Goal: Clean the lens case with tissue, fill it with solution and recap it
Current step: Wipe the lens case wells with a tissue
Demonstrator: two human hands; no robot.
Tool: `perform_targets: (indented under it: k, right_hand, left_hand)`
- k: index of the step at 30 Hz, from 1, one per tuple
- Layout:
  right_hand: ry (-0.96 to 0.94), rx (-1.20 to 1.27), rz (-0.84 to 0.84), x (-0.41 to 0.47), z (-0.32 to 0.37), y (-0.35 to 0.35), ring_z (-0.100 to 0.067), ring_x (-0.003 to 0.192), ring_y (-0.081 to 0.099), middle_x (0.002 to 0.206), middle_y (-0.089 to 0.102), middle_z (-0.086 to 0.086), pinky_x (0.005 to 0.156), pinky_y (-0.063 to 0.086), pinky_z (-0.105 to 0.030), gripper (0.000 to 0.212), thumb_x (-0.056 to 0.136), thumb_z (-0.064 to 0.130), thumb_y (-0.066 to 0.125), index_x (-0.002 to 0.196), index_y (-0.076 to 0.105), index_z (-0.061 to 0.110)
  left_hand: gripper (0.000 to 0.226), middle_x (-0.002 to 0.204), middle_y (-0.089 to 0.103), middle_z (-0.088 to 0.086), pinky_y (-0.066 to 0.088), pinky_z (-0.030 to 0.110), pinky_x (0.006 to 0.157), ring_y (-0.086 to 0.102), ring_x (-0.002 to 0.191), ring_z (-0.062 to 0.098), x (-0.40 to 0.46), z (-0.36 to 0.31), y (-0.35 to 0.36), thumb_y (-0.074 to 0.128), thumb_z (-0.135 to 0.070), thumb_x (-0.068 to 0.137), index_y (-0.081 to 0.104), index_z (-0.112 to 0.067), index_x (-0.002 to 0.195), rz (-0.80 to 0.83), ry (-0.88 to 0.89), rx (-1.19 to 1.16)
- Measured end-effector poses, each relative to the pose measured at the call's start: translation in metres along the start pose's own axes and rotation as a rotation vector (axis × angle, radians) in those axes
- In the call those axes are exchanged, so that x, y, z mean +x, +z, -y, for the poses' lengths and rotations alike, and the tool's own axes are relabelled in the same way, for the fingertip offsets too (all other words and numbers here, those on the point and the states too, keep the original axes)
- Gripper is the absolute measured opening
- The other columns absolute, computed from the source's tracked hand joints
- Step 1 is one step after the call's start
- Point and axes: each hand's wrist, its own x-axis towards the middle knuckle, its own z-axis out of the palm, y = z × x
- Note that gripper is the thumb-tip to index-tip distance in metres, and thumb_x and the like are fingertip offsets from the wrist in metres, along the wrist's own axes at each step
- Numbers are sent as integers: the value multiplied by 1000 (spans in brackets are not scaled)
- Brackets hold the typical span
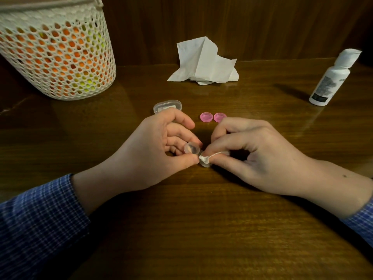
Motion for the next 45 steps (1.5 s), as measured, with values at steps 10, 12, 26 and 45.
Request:
perform_targets:
  k: [10, 12, 26, 45]
  right_hand:
    - [151, 20, 90, 1, 6, 0, -4, 93, 62, 97, 64, 15, 80, 52, -23, 25, 91, 39, 62, 106, 80, 30]
    - [175, 36, 96, 1, 8, 1, -5, 93, 62, 97, 64, 14, 80, 53, -27, 26, 91, 39, 61, 107, 80, 30]
    - [291, 370, 292, 6, -2, -14, -6, 98, 69, 100, 75, 13, 87, 52, -21, 16, 92, 29, 68, 102, 80, 26]
    - [-108, 45, 143, 1, -2, -6, -13, 106, 64, 111, 67, 4, 86, 54, -24, 21, 91, 18, 74, 112, 80, 18]
  left_hand:
    - [53, 99, 77, -13, 60, 18, 74, 76, 87, 3, 0, 0, 1, 87, -8, 73, 58, -21, 116, -20, 23, 12]
    - [53, 99, 77, -13, 60, 18, 74, 76, 86, 3, 0, 0, 1, 87, -9, 73, 58, -20, 116, -24, 25, 11]
    - [59, 98, 78, -8, 62, 26, 75, 77, 85, 12, -1, -1, -1, 87, -6, 72, 52, -25, 115, 24, 21, -13]
    - [66, 109, 74, -10, 60, 24, 85, 73, 98, 15, 2, 4, -5, 74, -2, 87, 46, -26, 142, 146, -5, -20]
